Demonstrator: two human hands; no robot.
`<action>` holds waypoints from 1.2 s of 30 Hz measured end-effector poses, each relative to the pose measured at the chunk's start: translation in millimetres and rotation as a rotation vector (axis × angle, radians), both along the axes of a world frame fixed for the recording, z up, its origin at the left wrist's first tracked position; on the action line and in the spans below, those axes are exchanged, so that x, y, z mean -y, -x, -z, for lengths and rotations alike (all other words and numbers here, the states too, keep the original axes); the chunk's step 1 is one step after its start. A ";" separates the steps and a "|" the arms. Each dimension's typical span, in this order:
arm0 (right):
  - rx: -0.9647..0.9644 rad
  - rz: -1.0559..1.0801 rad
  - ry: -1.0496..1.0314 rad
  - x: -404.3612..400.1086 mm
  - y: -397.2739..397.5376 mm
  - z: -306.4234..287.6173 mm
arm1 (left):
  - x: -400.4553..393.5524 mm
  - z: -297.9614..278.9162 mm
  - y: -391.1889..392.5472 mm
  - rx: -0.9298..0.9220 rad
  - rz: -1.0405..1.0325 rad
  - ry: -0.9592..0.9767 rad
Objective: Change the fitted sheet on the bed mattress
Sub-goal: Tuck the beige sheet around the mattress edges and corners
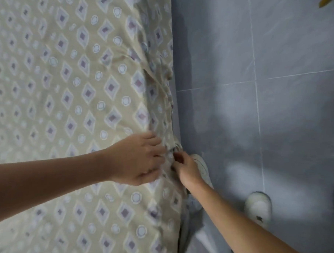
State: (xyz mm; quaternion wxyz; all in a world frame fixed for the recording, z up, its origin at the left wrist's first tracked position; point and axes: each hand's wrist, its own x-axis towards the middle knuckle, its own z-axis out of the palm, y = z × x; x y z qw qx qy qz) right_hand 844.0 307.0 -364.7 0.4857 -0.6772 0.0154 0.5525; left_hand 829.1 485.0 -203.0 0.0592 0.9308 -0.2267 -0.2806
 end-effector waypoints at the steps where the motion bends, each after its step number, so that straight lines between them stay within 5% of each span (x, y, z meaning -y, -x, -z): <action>1: 0.002 0.002 -0.018 3.2 4.9 0.5 | 3.1 3.7 -1.0 -0.002 -0.001 -0.021; 8: -0.273 0.149 -0.134 13.9 6.2 -7.6 | 22.5 9.7 -8.9 -0.032 0.048 -0.288; 14: -0.722 0.233 -0.234 16.7 25.1 -3.0 | 30.4 -17.3 -7.6 -0.012 0.043 -0.348; 21: -0.909 0.038 -0.238 -7.6 48.4 28.7 | 25.8 -31.2 1.3 0.034 0.029 -0.339; 26: -0.711 0.009 -0.071 0.9 46.1 20.0 | 25.6 -20.6 0.5 0.019 0.053 -0.346; 30: -0.133 -0.099 0.038 38.9 56.8 16.2 | 27.5 -0.7 1.4 -0.003 0.033 -0.407; 36: 0.381 -0.191 -0.088 60.0 33.3 -44.6 | 22.4 -8.3 48.9 0.163 -0.286 -0.142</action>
